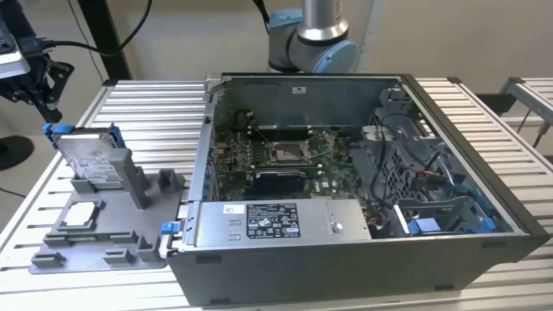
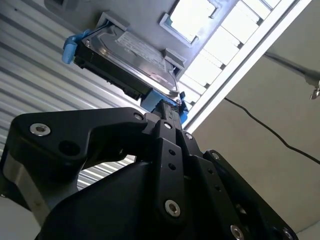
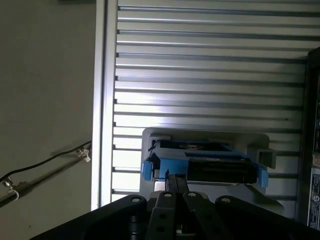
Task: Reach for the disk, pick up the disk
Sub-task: 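Reach for the disk, then pick up the disk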
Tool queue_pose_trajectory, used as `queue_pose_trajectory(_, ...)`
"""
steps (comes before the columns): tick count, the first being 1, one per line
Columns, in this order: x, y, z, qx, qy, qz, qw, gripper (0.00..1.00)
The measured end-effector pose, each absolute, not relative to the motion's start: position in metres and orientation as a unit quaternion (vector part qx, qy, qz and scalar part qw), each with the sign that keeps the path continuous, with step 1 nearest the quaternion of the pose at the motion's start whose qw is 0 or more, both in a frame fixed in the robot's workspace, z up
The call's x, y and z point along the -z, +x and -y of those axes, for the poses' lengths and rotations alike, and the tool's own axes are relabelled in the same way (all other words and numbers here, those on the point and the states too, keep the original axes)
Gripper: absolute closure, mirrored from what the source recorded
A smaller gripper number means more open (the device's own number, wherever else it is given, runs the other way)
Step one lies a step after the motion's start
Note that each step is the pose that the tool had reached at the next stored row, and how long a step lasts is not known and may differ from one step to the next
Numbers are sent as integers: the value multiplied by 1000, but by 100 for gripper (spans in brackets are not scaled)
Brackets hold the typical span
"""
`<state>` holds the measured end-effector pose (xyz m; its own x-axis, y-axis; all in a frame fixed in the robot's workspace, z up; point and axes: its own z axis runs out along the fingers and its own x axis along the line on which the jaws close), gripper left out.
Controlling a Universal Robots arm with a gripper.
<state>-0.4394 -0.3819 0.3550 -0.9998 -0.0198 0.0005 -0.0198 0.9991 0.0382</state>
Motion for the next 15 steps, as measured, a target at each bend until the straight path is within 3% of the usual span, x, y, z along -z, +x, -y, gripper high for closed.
queue_pose_trajectory(15, -356, -440, 382, 19, 70, 997, 2, 100)
